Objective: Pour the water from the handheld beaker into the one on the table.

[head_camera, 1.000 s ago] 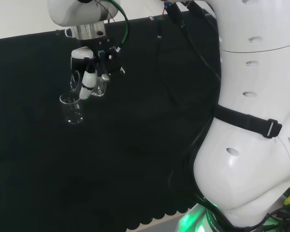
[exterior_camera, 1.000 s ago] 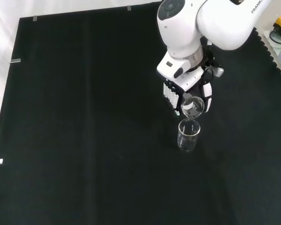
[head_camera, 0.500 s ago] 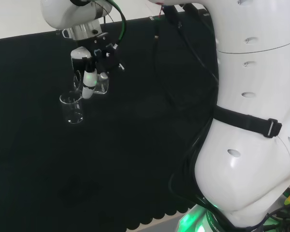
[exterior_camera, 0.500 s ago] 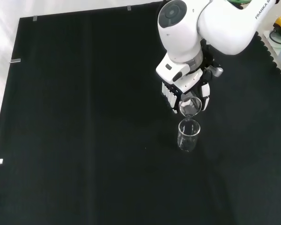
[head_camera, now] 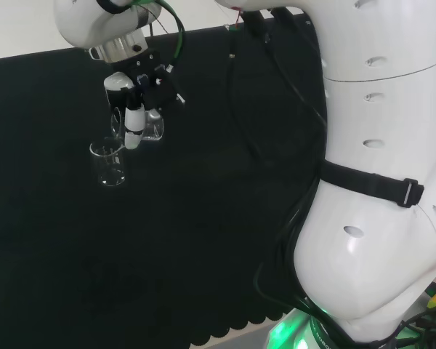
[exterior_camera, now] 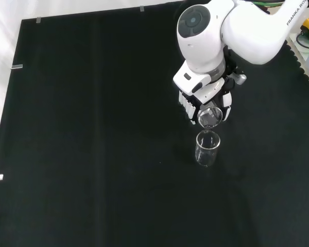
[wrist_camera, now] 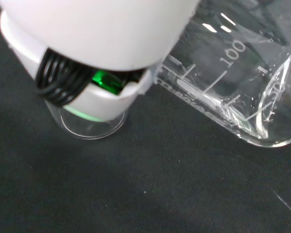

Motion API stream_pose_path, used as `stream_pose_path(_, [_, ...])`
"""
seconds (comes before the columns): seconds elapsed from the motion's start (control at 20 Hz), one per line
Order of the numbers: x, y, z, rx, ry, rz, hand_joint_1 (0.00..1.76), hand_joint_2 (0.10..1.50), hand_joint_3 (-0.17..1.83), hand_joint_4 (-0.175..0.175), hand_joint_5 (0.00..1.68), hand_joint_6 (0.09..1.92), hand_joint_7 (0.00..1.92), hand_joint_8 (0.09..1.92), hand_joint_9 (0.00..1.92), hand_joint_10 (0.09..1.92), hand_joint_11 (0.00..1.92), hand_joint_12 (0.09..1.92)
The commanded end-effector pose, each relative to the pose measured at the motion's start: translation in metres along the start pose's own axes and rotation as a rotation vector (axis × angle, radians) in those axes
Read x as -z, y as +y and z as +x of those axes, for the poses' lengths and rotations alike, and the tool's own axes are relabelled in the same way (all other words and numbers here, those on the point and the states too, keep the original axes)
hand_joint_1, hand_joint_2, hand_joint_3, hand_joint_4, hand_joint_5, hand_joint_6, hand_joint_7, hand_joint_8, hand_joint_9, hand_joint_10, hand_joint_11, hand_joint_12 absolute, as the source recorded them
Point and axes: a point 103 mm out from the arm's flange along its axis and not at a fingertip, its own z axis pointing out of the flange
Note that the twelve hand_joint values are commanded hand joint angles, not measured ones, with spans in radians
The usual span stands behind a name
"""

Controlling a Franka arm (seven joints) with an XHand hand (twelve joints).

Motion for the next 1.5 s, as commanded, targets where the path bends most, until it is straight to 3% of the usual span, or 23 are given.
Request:
stream_pose_path(0.05, [-0.001, 0.001, 0.004, 0.001, -0.023, 0.010, 1.43, 0.61, 0.62, -0.175, 1.38, 0.42, 1.51, 0.36, 1.38, 0.35, 1.22, 0.84])
stream_pose_path(1.5, [0.010, 0.005, 0.023, -0.031, -0.218, 0.075, 1.44, 0.60, 0.64, -0.175, 1.38, 0.42, 1.51, 0.37, 1.40, 0.34, 1.24, 0.83])
